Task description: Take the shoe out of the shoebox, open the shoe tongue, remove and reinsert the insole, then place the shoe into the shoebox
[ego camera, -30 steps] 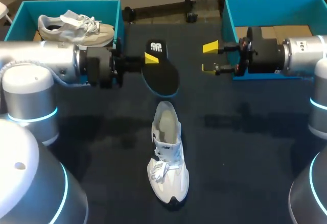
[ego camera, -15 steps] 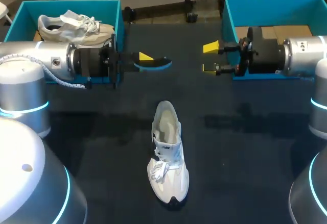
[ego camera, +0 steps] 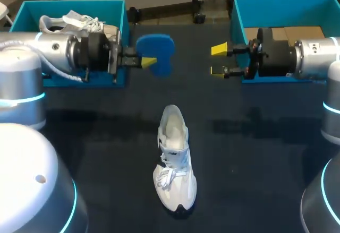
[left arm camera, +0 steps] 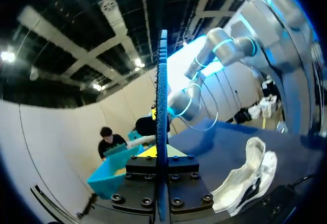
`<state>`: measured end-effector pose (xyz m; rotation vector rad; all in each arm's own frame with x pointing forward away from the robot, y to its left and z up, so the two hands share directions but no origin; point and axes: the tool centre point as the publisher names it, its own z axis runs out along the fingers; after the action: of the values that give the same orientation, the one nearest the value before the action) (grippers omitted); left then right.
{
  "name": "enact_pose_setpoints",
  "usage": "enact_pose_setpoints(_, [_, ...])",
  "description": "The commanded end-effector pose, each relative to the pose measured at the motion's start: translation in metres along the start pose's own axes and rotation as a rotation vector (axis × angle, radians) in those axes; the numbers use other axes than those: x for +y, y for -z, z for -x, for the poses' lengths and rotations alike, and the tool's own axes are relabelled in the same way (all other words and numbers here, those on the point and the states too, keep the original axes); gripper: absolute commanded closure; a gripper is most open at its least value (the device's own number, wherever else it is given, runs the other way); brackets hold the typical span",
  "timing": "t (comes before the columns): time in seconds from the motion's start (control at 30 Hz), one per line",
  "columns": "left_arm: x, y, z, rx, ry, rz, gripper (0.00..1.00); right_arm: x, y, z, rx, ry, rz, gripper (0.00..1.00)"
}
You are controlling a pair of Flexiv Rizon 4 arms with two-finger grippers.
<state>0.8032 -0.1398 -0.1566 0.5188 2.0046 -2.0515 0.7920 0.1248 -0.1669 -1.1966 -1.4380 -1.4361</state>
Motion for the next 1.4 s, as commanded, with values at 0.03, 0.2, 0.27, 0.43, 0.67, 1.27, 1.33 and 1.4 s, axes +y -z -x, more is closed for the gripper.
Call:
enact_pose_setpoints(0.03, [-0.006, 0.005, 0.004, 0.092, 0.685, 0.093, 1.0, 0.0, -0.001, 0.0, -0.004, -0.001, 0.001, 0.0])
enact_pose_setpoints(0.2, [-0.003, 0.006, 0.005, 0.113, 0.925, 0.085, 1.0, 0.0, -0.001, 0.0, -0.004, -0.001, 0.001, 0.0])
enact_pose_setpoints(0.27, [-0.001, 0.005, 0.007, 0.116, 1.014, 0.068, 1.0, 0.0, -0.001, 0.0, -0.004, -0.001, 0.001, 0.0])
enact_pose_setpoints(0.43, [0.004, 0.001, 0.01, 0.132, 1.158, 0.055, 1.0, 0.0, -0.001, 0.0, -0.004, -0.001, 0.001, 0.0])
enact_pose_setpoints(0.67, [0.001, -0.004, 0.015, 0.154, 1.395, -0.017, 1.0, 0.0, -0.001, 0.0, -0.004, -0.001, 0.001, 0.0])
enact_pose_setpoints(1.27, [0.001, -0.012, 0.012, 0.147, 1.667, -0.072, 1.0, 0.0, -0.001, 0.0, -0.004, -0.001, 0.001, 0.0])
enact_pose_setpoints(1.33, [0.001, -0.012, 0.012, 0.147, 1.667, -0.072, 1.0, 0.0, -0.001, 0.0, -0.004, -0.001, 0.001, 0.0])
enact_pose_setpoints(1.4, [0.011, -0.017, 0.015, 0.124, 1.729, -0.071, 1.0, 0.0, -0.001, 0.0, -0.004, -0.001, 0.001, 0.0])
